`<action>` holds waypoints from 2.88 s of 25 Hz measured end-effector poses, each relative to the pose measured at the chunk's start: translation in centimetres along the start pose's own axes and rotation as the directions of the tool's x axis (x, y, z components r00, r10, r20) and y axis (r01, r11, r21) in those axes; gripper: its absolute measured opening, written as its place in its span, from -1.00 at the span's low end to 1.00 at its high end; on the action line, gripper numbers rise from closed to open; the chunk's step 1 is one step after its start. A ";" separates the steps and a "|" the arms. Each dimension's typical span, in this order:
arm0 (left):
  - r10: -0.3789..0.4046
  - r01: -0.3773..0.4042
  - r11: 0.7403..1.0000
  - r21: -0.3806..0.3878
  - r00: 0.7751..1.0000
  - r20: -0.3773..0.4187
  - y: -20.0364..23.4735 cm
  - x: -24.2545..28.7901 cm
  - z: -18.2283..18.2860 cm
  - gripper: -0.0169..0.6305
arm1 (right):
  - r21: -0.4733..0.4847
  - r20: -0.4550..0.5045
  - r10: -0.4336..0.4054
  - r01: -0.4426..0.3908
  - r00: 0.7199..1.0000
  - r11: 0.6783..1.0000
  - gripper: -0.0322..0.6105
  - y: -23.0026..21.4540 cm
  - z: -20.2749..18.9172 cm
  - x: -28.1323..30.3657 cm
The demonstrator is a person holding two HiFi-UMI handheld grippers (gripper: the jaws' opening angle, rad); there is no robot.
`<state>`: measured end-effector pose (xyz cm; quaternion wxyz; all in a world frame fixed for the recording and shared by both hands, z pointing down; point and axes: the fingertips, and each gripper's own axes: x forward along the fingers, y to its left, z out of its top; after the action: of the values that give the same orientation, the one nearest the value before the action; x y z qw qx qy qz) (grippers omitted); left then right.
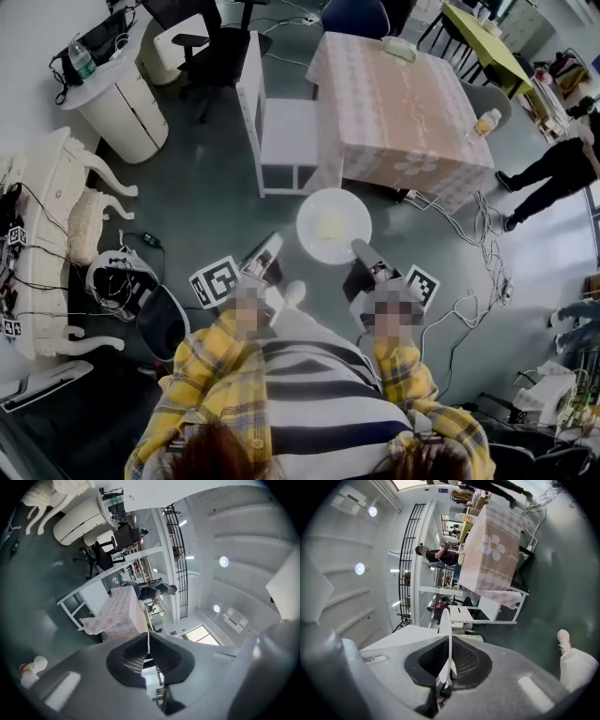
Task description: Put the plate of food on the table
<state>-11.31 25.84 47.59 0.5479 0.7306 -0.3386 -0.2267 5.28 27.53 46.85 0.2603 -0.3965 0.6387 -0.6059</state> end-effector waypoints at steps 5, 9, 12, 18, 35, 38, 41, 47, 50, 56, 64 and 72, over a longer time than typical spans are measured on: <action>0.025 -0.024 0.998 0.053 1.000 -0.013 1.1 2.8 3.7 -0.98 | -0.002 -0.005 -0.016 0.016 1.000 1.000 -0.88 -0.2 2.7 4.4; 0.030 -0.029 0.997 0.068 0.999 -0.016 1.5 5.5 6.3 -0.97 | 0.016 0.003 -0.026 0.026 1.000 1.000 -0.88 -0.4 4.9 7.3; 0.026 -0.025 0.996 0.080 1.000 -0.008 1.6 7.6 8.0 -0.97 | 0.004 0.006 -0.030 0.030 1.000 1.000 -0.88 -0.3 6.6 9.4; 0.027 -0.025 0.996 0.090 0.999 -0.022 2.3 11.9 9.7 -0.97 | -0.001 0.001 -0.013 0.013 1.000 1.000 -0.88 0.0 9.8 12.9; 0.051 -0.047 0.996 0.075 0.997 -0.062 4.3 19.7 14.6 -0.97 | 0.005 0.003 -0.011 0.011 1.000 1.000 -0.88 0.2 14.3 19.9; 0.065 -0.059 0.995 0.082 0.995 -0.074 5.1 21.3 16.4 -0.99 | 0.008 0.011 -0.021 0.021 1.000 1.000 -0.88 0.1 15.1 22.2; 0.077 -0.068 0.994 0.090 0.993 -0.093 5.9 22.9 18.5 -0.99 | 0.004 0.017 -0.033 0.033 0.999 0.999 -0.88 0.3 16.0 24.7; 0.091 -0.075 0.991 0.107 0.984 -0.153 7.5 26.4 22.7 -0.99 | 0.014 0.066 -0.047 0.046 0.997 0.999 -0.88 0.7 18.2 30.2; 0.098 -0.075 0.990 0.123 0.976 -0.194 8.3 28.3 24.2 -0.98 | 0.013 0.091 -0.066 0.065 0.994 0.998 -0.88 0.6 19.3 32.6; 0.089 -0.049 0.987 0.156 0.959 -0.267 8.4 32.2 26.1 -0.98 | 0.026 0.147 -0.083 0.080 0.986 0.996 -0.88 0.6 21.6 35.9; 0.061 -0.012 0.989 0.150 0.943 -0.328 8.0 36.5 27.0 -0.98 | 0.019 0.209 -0.087 0.085 0.974 0.996 -0.88 1.3 25.6 39.0; 0.080 -0.035 0.987 0.155 0.951 -0.297 8.1 40.8 28.0 -0.98 | 0.016 0.209 -0.077 0.075 0.975 0.997 -0.88 1.3 30.1 41.4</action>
<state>-5.73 -23.92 48.65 0.5441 0.7850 -0.2877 -0.0703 6.70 -23.62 47.78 0.3042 -0.4810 0.5899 -0.5728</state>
